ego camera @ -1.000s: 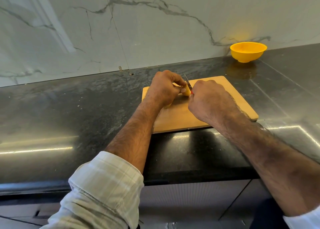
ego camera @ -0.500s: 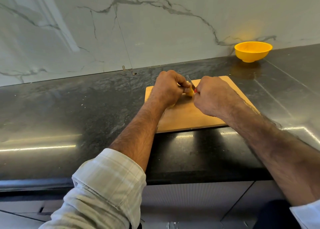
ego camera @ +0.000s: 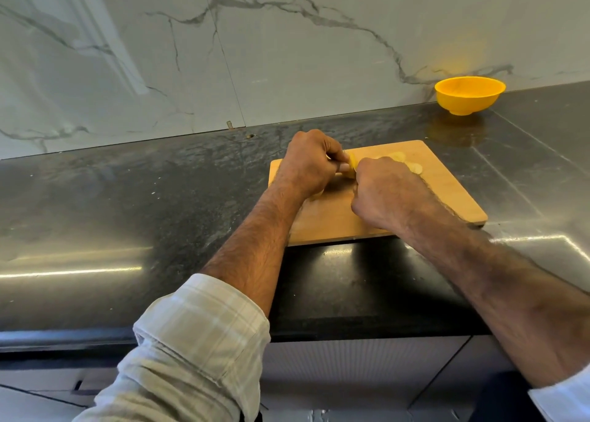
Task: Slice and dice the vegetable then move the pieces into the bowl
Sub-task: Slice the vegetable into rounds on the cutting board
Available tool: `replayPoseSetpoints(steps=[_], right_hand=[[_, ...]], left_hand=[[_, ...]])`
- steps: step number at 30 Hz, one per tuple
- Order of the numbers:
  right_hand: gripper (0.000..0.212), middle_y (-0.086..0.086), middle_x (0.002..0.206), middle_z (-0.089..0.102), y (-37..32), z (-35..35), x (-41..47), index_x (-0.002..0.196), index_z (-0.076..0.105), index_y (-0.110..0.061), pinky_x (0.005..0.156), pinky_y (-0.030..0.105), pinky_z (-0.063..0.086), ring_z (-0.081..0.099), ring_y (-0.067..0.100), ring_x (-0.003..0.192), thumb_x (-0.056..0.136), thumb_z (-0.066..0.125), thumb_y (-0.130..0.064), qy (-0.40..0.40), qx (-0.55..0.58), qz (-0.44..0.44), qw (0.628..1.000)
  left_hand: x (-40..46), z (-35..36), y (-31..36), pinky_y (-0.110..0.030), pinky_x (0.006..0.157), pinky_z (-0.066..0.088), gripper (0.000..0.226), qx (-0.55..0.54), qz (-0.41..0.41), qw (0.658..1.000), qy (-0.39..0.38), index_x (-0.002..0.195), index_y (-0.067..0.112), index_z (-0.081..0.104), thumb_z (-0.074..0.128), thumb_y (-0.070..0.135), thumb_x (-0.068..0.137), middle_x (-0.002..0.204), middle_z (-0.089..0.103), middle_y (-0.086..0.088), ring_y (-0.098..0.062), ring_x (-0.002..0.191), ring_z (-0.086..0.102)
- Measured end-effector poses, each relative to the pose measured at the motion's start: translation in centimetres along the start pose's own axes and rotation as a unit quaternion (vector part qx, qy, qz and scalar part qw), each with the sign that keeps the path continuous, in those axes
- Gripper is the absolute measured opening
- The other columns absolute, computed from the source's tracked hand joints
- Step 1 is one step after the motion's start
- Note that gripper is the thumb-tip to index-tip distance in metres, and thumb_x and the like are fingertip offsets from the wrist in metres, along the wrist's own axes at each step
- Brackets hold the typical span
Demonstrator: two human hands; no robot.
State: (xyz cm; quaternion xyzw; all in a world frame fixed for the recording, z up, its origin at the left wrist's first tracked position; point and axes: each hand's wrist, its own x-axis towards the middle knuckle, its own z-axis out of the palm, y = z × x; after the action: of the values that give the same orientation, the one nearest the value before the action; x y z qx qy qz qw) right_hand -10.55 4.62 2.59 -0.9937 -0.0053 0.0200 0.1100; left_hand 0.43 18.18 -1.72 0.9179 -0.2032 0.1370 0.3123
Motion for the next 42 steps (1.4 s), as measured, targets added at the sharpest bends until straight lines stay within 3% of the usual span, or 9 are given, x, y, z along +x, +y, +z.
replayPoseSetpoints(steps=[9, 16, 22, 26, 33, 39, 42], right_hand=[[0.044, 0.011, 0.132, 0.061, -0.1, 0.2, 0.1, 0.142, 0.053, -0.018, 0.09, 0.043, 0.053, 0.061, 0.031, 0.118, 0.1, 0.065, -0.022, -0.016, -0.041, -0.008, 0.999], [0.026, 0.007, 0.112, 0.059, 2.4, 1.0, -0.4, 0.125, 0.059, -0.017, 0.074, 0.036, 0.046, 0.051, 0.023, 0.094, 0.102, 0.059, -0.029, 0.039, 0.001, 0.0, 0.999], [0.019, 0.002, 0.097, 0.061, 2.1, 0.8, 0.0, 0.113, 0.063, -0.018, 0.068, 0.036, 0.056, 0.06, 0.02, 0.086, 0.1, 0.063, -0.031, 0.099, 0.042, -0.001, 0.994], [0.013, -0.004, 0.081, 0.055, 1.2, 0.6, 0.3, 0.107, 0.065, -0.019, 0.063, 0.031, 0.052, 0.056, 0.015, 0.075, 0.099, 0.063, -0.03, 0.102, 0.04, -0.016, 0.994], [0.028, 0.0, 0.091, 0.049, 0.2, 0.3, 0.0, 0.126, 0.061, -0.016, 0.078, 0.036, 0.055, 0.056, 0.02, 0.091, 0.102, 0.063, -0.031, 0.072, 0.01, -0.01, 0.997], [0.027, 0.002, 0.084, 0.049, -0.5, -0.4, 0.8, 0.123, 0.061, -0.013, 0.082, 0.038, 0.057, 0.058, 0.023, 0.088, 0.099, 0.067, -0.024, 0.052, -0.017, -0.007, 0.999], [0.029, 0.004, 0.093, 0.053, -0.7, -0.7, 1.4, 0.125, 0.06, -0.013, 0.084, 0.039, 0.057, 0.058, 0.024, 0.091, 0.099, 0.067, -0.024, 0.043, 0.001, -0.005, 0.999]], left_hand=[[0.0, 0.0, 0.0, -0.035, 0.088, 0.063, 0.01, -0.004, -0.005, 1.0, -0.004, 0.089, 0.023, 0.086, 0.087, 0.015, 0.085, 0.085, 0.079, 0.012, -0.001, 0.086, 0.07], [-0.1, -0.3, -0.1, -0.034, 0.087, 0.064, 0.01, -0.005, -0.014, 1.0, -0.01, 0.089, 0.022, 0.085, 0.089, 0.014, 0.084, 0.083, 0.078, 0.012, -0.002, 0.084, 0.07], [-0.4, -0.6, 0.5, -0.032, 0.085, 0.064, 0.009, -0.007, -0.022, 1.0, -0.014, 0.089, 0.019, 0.085, 0.086, 0.011, 0.086, 0.077, 0.073, 0.016, -0.004, 0.082, 0.069], [-0.4, -0.7, 0.8, -0.03, 0.087, 0.062, 0.011, -0.009, -0.023, 1.0, -0.016, 0.092, 0.018, 0.085, 0.084, 0.007, 0.088, 0.075, 0.069, 0.02, -0.005, 0.083, 0.07], [-0.4, -0.6, 0.8, -0.031, 0.087, 0.062, 0.011, 0.001, -0.016, 1.0, -0.016, 0.092, 0.019, 0.085, 0.084, 0.009, 0.087, 0.073, 0.068, 0.022, -0.002, 0.082, 0.069], [-0.5, -0.6, 1.0, -0.023, 0.072, 0.057, 0.019, 0.019, 0.002, 1.0, -0.019, 0.084, 0.022, 0.085, 0.079, 0.004, 0.085, 0.068, 0.066, 0.025, 0.0, 0.073, 0.067], [-0.5, -0.7, 0.9, -0.02, 0.07, 0.056, 0.022, 0.023, 0.004, 1.0, -0.018, 0.083, 0.021, 0.085, 0.077, 0.001, 0.085, 0.067, 0.067, 0.025, 0.0, 0.071, 0.067]])
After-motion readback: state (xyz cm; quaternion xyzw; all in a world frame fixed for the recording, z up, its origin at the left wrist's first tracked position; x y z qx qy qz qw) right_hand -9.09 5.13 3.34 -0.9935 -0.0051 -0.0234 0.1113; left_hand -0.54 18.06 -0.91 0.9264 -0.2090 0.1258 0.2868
